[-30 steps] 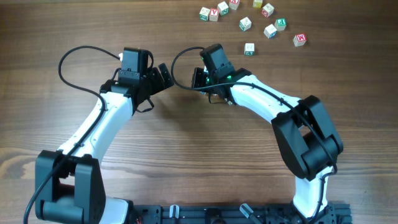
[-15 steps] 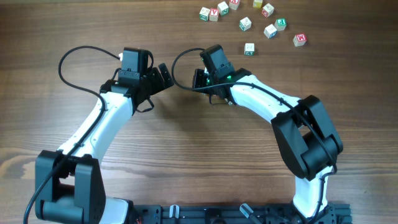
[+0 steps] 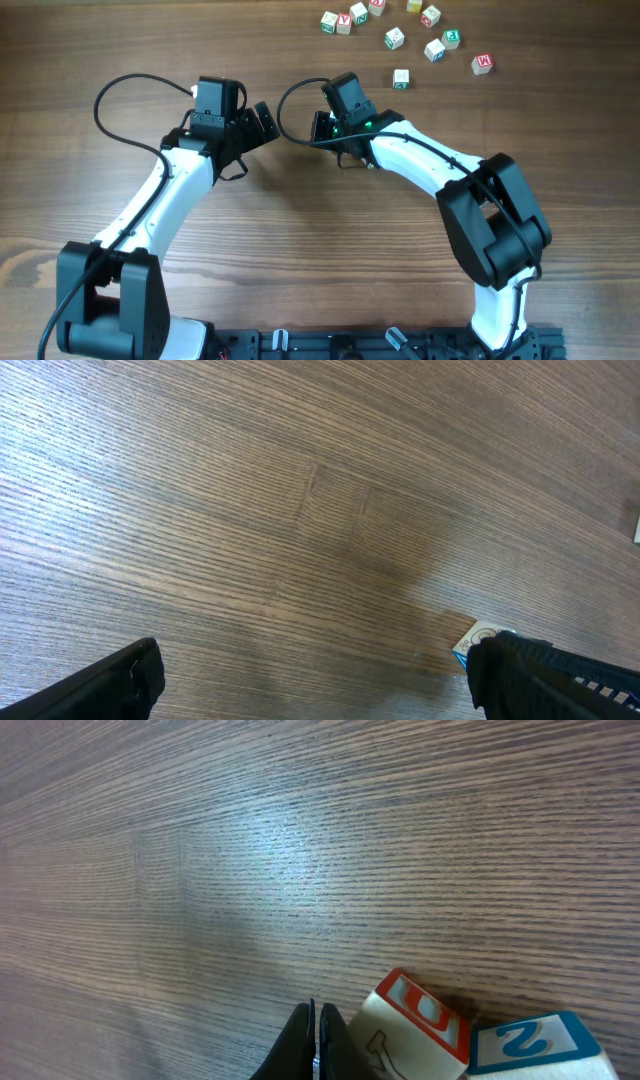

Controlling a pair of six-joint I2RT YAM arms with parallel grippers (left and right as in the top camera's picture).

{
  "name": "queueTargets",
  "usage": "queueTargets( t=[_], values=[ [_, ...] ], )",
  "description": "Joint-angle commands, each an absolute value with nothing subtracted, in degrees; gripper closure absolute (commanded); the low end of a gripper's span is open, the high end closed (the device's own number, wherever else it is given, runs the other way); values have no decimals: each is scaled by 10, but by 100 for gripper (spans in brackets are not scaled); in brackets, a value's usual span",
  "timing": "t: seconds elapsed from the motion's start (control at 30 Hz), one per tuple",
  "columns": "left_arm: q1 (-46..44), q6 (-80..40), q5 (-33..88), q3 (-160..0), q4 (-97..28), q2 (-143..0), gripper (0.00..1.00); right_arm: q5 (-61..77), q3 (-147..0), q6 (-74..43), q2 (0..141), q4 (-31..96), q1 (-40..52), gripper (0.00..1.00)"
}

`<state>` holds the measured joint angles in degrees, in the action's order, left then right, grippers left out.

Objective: Form a circle

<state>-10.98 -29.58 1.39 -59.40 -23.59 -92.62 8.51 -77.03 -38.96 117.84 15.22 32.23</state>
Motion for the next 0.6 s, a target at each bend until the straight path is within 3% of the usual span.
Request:
queueTargets(
  t=[0.0,0.4,0.57],
  values=[
    [-110,-287,14,-592,-235,-915,0,73,-782,-394,1191,149,324,95],
    [-110,-287,14,-592,-235,-915,0,68,-791,-390,1182,120,300,95],
    [-110,-287,14,-592,-235,-915,0,-7,-791,-388,1138,160,294,95]
  ],
)
